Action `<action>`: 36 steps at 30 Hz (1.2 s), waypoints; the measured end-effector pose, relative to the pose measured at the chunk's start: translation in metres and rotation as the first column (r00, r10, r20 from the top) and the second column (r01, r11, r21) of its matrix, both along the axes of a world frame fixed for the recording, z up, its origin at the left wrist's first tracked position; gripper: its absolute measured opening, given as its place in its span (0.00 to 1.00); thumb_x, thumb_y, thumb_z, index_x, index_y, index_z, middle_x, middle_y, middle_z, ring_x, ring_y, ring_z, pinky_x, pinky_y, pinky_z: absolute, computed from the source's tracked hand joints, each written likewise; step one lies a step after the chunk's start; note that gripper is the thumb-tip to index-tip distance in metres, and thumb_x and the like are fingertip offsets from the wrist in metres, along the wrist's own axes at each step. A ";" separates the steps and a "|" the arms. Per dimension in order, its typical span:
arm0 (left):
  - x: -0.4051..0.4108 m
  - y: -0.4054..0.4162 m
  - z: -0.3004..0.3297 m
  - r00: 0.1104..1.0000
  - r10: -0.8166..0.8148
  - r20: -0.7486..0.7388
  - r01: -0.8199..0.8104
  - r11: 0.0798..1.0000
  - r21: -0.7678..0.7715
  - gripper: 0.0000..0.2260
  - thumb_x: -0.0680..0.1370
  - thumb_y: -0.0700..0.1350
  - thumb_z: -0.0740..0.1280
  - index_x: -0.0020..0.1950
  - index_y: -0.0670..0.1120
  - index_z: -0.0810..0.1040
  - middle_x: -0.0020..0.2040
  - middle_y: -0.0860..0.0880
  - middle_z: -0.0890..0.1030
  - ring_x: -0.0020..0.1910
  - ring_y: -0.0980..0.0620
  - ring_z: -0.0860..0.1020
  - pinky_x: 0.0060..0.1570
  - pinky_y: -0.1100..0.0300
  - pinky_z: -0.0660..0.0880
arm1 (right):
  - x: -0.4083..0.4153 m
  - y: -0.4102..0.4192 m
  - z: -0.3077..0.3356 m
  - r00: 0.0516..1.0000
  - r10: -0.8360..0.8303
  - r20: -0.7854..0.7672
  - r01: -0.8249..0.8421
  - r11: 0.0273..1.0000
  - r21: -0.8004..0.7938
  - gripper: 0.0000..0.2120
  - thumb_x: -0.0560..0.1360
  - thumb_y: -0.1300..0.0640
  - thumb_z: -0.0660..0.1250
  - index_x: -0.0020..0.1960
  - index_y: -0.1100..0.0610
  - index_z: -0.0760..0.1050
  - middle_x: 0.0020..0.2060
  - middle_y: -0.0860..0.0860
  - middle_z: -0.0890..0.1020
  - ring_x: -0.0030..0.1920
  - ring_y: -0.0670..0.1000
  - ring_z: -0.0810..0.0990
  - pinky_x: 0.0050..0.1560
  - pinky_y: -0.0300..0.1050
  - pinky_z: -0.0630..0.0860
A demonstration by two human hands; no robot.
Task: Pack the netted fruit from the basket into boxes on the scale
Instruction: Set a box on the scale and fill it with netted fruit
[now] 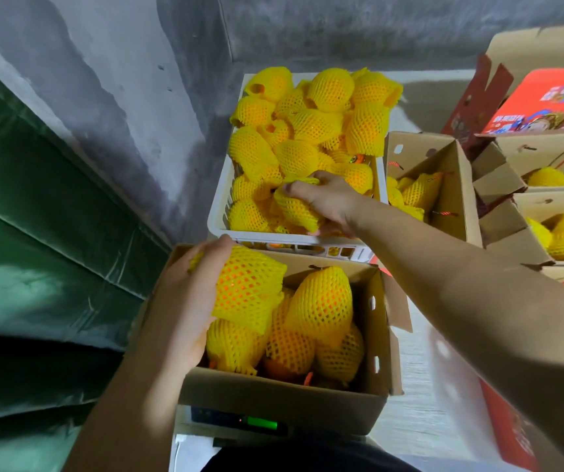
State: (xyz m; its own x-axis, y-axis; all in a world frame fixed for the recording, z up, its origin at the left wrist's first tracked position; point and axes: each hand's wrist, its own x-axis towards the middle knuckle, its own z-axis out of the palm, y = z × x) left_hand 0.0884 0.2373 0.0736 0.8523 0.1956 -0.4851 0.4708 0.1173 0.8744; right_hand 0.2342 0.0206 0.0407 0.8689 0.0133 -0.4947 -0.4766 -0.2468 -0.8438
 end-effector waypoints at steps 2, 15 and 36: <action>0.000 0.001 0.000 1.000 -0.023 -0.009 0.022 0.994 -0.108 0.29 0.63 0.68 0.78 0.62 0.58 0.83 0.64 0.47 0.84 0.64 0.40 0.82 0.62 0.35 0.78 | 0.002 0.001 0.001 0.997 -0.054 -0.056 0.062 0.987 0.150 0.39 0.74 0.43 0.77 0.78 0.52 0.64 0.55 0.50 0.78 0.48 0.53 0.83 0.42 0.53 0.86; 0.014 0.013 0.009 0.957 -0.241 0.161 0.267 0.950 -0.161 0.29 0.70 0.56 0.78 0.70 0.53 0.79 0.66 0.48 0.84 0.64 0.43 0.83 0.56 0.41 0.82 | 0.011 -0.034 -0.003 0.991 -0.123 0.046 0.108 0.963 0.248 0.41 0.71 0.45 0.80 0.77 0.51 0.66 0.70 0.50 0.77 0.65 0.54 0.80 0.44 0.48 0.85; 0.135 -0.040 0.035 0.871 -0.463 0.162 0.333 0.801 0.497 0.29 0.81 0.66 0.66 0.77 0.52 0.69 0.73 0.52 0.76 0.71 0.48 0.75 0.68 0.45 0.76 | -0.010 -0.051 -0.003 0.938 0.336 -0.082 -0.281 0.602 -0.748 0.45 0.72 0.42 0.77 0.78 0.56 0.57 0.71 0.61 0.66 0.66 0.66 0.73 0.62 0.63 0.76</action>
State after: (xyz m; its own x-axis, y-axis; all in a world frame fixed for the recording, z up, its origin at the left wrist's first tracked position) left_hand 0.2239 0.1972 0.1091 0.9825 -0.0541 -0.1782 0.1346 -0.4551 0.8802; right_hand 0.2246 -0.0308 0.0376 0.9113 -0.0586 -0.4076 -0.2078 -0.9201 -0.3321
